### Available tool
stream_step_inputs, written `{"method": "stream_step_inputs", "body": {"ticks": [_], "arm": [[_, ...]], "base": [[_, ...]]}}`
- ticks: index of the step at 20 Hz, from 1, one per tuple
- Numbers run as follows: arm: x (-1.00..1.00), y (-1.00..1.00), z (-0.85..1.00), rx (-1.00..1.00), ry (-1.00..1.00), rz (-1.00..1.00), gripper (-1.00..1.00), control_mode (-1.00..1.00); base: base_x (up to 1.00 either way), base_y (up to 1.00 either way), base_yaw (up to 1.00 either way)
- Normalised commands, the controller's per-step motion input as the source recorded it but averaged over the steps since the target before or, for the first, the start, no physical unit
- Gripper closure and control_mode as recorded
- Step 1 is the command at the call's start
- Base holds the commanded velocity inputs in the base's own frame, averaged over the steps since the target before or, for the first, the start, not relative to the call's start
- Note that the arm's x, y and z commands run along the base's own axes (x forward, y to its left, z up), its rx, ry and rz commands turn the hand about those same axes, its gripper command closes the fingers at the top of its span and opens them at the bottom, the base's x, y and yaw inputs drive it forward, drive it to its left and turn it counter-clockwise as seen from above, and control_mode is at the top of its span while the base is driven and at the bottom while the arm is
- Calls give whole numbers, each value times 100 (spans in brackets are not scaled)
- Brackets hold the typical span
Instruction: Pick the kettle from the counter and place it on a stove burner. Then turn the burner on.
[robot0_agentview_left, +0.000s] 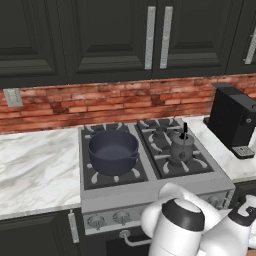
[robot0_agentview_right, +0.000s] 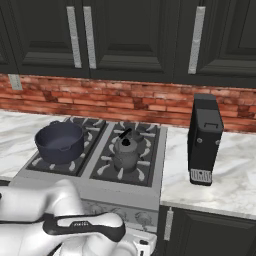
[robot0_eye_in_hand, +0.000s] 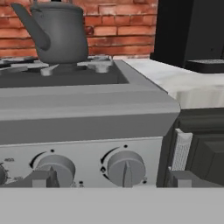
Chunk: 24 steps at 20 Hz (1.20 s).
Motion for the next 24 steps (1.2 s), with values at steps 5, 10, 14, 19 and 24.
{"method": "stream_step_inputs", "body": {"ticks": [5, 10, 14, 19, 24], "arm": [[21, 0, -20, 0, 0, 0, -100, -100], [29, 0, -14, 0, 0, 0, -100, -100], [28, 0, -13, 0, 0, 0, -100, -100], [23, 0, -20, 0, 0, 0, -100, -100], [22, 0, -21, 0, 0, 0, -100, -100]], "base": [[0, 0, 0], [0, 0, 0], [0, 0, 0], [0, 0, 0], [0, 0, 0]]}}
